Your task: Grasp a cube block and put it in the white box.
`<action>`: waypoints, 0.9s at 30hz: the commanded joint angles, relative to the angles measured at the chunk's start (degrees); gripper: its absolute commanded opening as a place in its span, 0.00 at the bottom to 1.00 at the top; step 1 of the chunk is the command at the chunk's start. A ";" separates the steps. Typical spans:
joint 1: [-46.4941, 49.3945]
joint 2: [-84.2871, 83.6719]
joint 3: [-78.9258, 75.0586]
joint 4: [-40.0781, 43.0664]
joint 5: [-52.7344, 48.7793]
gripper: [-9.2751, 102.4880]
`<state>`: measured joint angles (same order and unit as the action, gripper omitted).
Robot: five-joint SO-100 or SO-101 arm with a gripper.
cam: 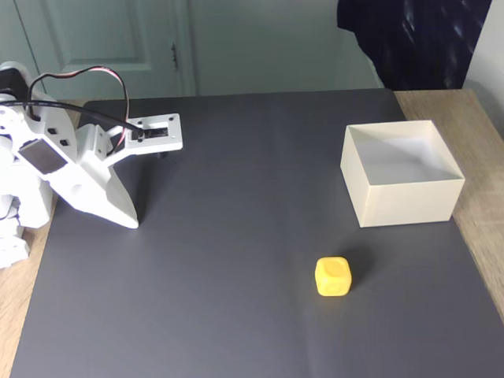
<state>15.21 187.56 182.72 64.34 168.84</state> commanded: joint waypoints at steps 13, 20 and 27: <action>3.87 0.44 -0.26 0.35 0.18 0.08; 1.49 0.44 -0.26 -0.44 3.52 0.08; 0.62 0.44 -0.35 -5.63 4.31 0.08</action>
<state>16.35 187.56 182.72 60.73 173.50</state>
